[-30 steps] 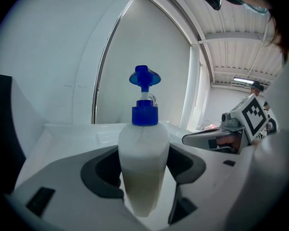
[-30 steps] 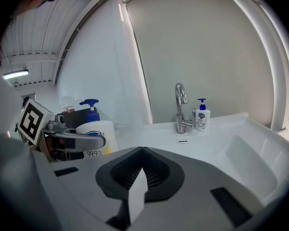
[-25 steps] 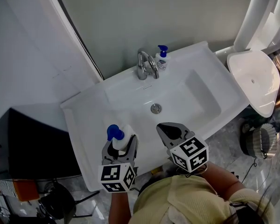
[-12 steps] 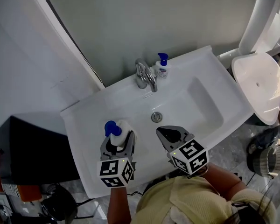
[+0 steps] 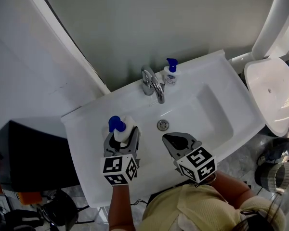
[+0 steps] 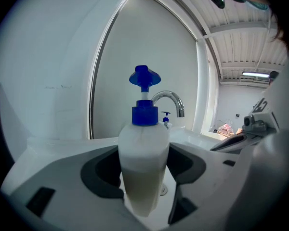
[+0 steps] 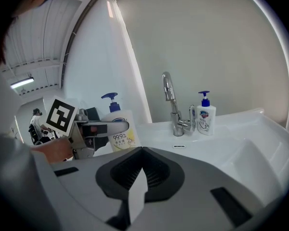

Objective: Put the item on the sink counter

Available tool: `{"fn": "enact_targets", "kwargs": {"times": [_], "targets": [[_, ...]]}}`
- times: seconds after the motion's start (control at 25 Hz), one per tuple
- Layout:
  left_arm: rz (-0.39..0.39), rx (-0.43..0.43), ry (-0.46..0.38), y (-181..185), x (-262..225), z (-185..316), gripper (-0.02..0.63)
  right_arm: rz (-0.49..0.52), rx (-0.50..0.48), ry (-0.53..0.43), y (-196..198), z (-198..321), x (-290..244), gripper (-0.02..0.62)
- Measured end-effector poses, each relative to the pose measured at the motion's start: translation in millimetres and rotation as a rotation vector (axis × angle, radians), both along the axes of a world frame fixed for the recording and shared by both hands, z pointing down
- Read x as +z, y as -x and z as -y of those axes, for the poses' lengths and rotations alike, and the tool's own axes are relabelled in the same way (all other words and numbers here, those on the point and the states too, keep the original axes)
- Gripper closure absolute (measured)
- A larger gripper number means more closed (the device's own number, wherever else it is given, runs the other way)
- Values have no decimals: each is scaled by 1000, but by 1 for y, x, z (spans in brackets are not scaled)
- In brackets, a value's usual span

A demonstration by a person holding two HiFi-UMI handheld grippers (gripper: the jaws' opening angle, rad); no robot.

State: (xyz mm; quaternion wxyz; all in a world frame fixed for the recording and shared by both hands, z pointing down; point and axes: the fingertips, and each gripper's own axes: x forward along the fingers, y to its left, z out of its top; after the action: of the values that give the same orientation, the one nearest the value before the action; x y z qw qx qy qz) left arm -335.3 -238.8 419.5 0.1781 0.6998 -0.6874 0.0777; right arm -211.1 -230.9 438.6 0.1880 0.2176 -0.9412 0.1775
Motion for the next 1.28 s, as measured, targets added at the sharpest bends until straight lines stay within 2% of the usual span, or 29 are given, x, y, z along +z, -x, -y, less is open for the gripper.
{"fn": "enact_targets", "kwargs": {"times": [0.28, 0.56, 0.88, 1.28], "targets": [[-13, -45, -33, 13, 5, 30, 311, -5, -24, 26, 2, 9, 11, 574], [-4, -50, -49, 18, 10, 57, 311, -4, -35, 56, 2, 16, 18, 574], [83, -29, -70, 25, 13, 86, 311, -8, -28, 83, -4, 19, 26, 574], [114, -59, -92, 50, 15, 110, 311, -12, -19, 114, -11, 22, 34, 574]]}}
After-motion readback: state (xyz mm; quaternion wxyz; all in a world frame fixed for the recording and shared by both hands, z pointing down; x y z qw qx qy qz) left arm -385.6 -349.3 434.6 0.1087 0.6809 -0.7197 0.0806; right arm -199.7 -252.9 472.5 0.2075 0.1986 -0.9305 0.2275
